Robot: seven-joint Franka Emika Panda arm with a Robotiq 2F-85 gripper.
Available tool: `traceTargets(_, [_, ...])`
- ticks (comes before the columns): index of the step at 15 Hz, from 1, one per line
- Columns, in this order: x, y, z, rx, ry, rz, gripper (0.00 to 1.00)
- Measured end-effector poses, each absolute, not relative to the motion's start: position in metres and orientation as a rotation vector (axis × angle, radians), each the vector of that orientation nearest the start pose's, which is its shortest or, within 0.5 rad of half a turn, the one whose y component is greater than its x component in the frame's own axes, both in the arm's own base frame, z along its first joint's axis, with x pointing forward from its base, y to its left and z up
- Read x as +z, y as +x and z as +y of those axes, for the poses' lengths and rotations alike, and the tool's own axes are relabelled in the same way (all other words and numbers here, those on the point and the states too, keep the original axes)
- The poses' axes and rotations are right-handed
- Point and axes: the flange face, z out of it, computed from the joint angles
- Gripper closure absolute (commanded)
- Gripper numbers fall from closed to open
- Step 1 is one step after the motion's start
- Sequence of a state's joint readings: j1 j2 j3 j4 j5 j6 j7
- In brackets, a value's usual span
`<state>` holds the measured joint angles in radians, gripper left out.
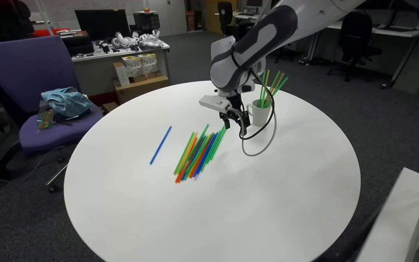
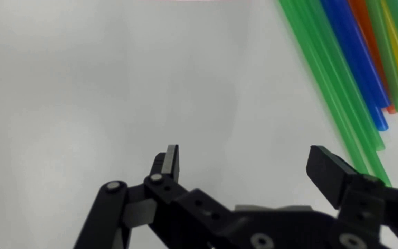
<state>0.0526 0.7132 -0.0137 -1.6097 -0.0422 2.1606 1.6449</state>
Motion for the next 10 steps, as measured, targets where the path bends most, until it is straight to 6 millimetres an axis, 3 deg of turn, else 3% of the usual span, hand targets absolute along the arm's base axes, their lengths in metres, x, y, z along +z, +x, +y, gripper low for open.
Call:
traceTargets(5, [0.178,0.688,0.034,0.136,-2.479,2.149,0.00])
traceTargets(10, [0.180,0.699,0.040,0.118,-2.627,1.934,0.00])
